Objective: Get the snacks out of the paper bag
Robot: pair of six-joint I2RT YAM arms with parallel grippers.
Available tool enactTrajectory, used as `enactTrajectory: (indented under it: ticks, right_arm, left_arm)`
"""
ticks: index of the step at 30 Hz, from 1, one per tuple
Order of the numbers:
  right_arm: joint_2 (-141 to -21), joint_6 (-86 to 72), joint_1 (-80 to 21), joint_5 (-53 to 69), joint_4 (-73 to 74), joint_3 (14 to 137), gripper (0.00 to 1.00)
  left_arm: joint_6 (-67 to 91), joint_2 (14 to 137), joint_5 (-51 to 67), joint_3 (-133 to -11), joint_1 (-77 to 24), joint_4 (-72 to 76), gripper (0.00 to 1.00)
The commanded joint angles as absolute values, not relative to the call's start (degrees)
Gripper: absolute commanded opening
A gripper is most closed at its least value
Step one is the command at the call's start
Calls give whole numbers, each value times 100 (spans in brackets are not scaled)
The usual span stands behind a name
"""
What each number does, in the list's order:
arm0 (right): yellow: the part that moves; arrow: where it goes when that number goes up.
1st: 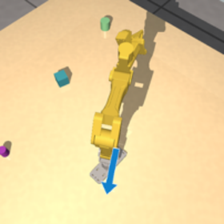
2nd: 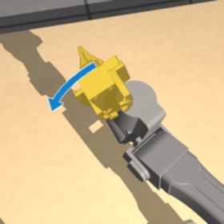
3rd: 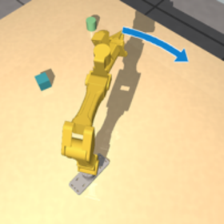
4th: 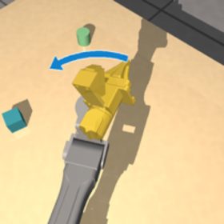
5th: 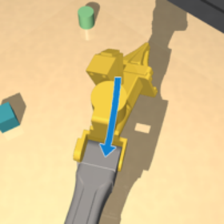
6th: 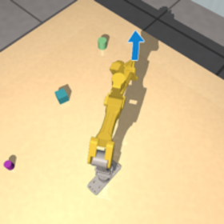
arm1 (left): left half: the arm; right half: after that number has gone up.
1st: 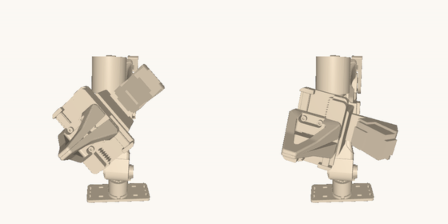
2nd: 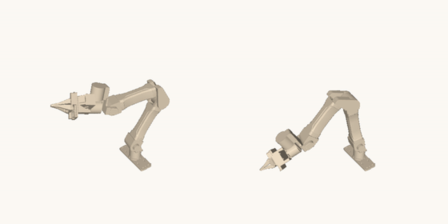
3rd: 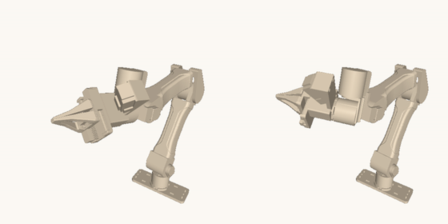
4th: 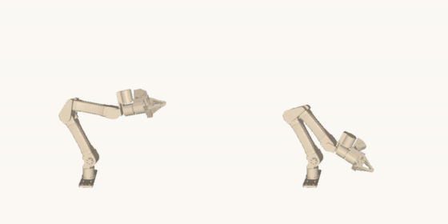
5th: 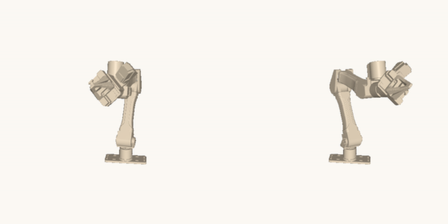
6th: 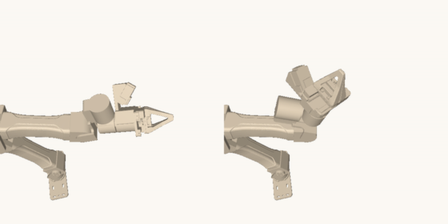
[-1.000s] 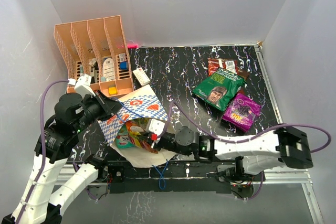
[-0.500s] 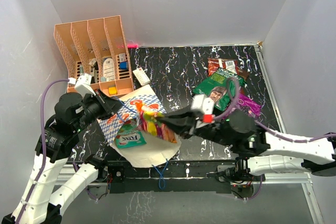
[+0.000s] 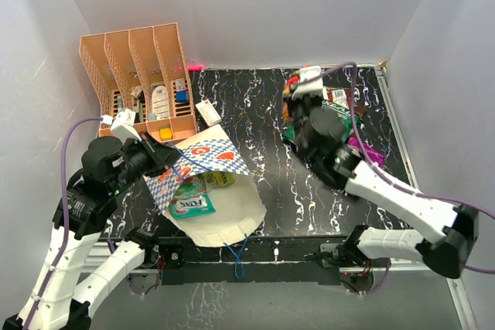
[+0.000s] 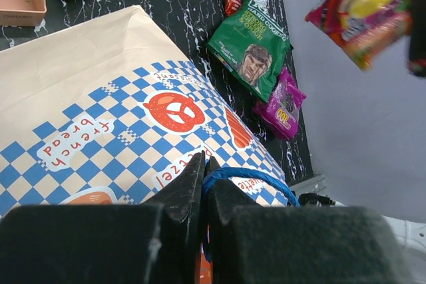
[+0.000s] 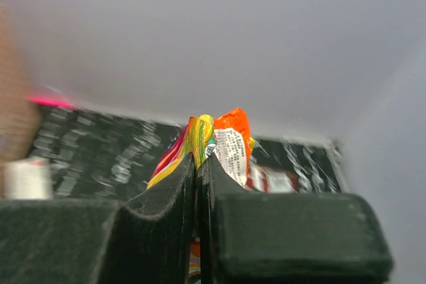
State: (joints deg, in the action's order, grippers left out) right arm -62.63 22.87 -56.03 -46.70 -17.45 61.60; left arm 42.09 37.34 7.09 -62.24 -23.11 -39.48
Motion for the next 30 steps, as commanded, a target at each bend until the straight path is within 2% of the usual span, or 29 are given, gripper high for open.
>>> enactTrajectory:
  ticks: [1, 6, 9, 12, 18, 21, 25, 30]
  right_arm:
    - [-6688, 646, -3989, -5105, -671, 6231, 7]
    - [-7056, -496, -2795, -6230, 287, 6043, 7]
    - [-7064, -539, -2415, -6956, 624, 5844, 7]
    - [-6770, -426, -2103, -7170, 716, 5465, 7]
    - [-6255, -365, -1722, -7091, 797, 4605, 8]
    - [-6286, -825, -1723, -6397, 1067, 4509, 8]
    - [-6800, -1498, -1730, -5423, 1560, 4736, 8]
    - [-7534, -2132, -1754, -5072, 2021, 4951, 8]
  left_arm:
    - [4156, 3770, 690, -6418, -2320, -4044, 0]
    - [4113, 3647, 533, -6446, -2323, -4227, 0]
    - [4116, 3626, 555, -6389, -2320, -4182, 0]
    - [4090, 3662, 627, -6334, -2320, -4092, 0]
    - [4012, 3701, 716, -6309, -2321, -4021, 0]
    - [3998, 3671, 703, -6299, -2320, -4030, 0]
    - [3991, 3673, 733, -6319, -2324, -4052, 0]
    - [4006, 3591, 597, -6379, -2321, -4170, 0]
